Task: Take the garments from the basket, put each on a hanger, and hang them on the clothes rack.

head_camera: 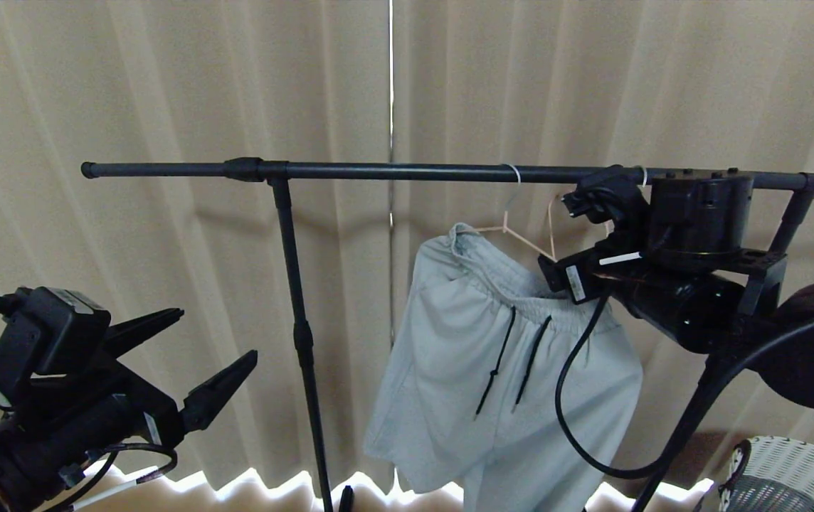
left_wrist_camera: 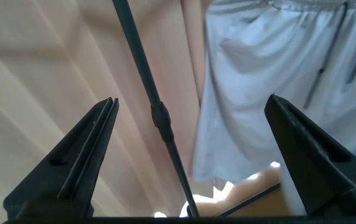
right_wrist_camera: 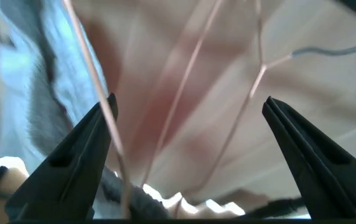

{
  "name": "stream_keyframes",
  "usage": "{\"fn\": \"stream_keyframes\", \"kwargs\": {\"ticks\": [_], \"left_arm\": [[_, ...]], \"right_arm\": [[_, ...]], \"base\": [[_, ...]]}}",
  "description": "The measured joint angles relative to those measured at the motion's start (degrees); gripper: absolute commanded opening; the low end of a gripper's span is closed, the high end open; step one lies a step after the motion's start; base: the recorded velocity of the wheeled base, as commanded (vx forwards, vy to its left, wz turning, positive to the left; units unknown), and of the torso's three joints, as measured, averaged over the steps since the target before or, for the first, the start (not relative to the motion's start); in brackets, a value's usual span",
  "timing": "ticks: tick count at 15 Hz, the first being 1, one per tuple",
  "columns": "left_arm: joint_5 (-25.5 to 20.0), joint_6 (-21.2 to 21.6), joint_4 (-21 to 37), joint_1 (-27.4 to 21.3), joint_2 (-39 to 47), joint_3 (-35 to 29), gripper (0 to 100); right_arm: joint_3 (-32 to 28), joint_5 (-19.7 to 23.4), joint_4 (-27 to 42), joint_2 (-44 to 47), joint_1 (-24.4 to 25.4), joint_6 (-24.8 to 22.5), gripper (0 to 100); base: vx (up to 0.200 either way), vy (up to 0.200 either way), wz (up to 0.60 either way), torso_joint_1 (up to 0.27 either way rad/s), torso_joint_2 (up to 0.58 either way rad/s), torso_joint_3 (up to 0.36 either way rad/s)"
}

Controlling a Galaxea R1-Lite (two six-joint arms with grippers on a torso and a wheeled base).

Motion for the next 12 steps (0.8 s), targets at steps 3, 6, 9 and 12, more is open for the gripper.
{"fn": "stream_keyframes", "kwargs": {"ticks": [3, 6, 9, 12], "left_arm": [[0.02, 0.02, 0.00, 0.06, 0.02, -0.02, 100], [0.00, 0.09, -0.02, 0.04, 0.02, 0.05, 100], [0.00, 0.11, 0.02, 0.01, 0.02, 0.09, 100], [0.02, 0.09, -0.02, 0.04, 0.02, 0.22, 100]], "right_arm": [[3.28, 2.33, -2.66, -2.32, 0.05, -0.09, 100], [4.94, 5.34, -2.79, -5.33, 0.00, 0.02, 100], [6.80, 7.56, -2.90, -8.28, 0.00, 0.13, 100], [8.41, 9.76, -2.88, -10.53, -0.30, 0.29, 100]], "base": [[0.000, 0.000, 0.00, 0.000, 0.00, 0.000], [0.000, 0.000, 0.00, 0.000, 0.00, 0.000], [0.000, 0.000, 0.00, 0.000, 0.00, 0.000], [0.000, 0.000, 0.00, 0.000, 0.00, 0.000]]}}
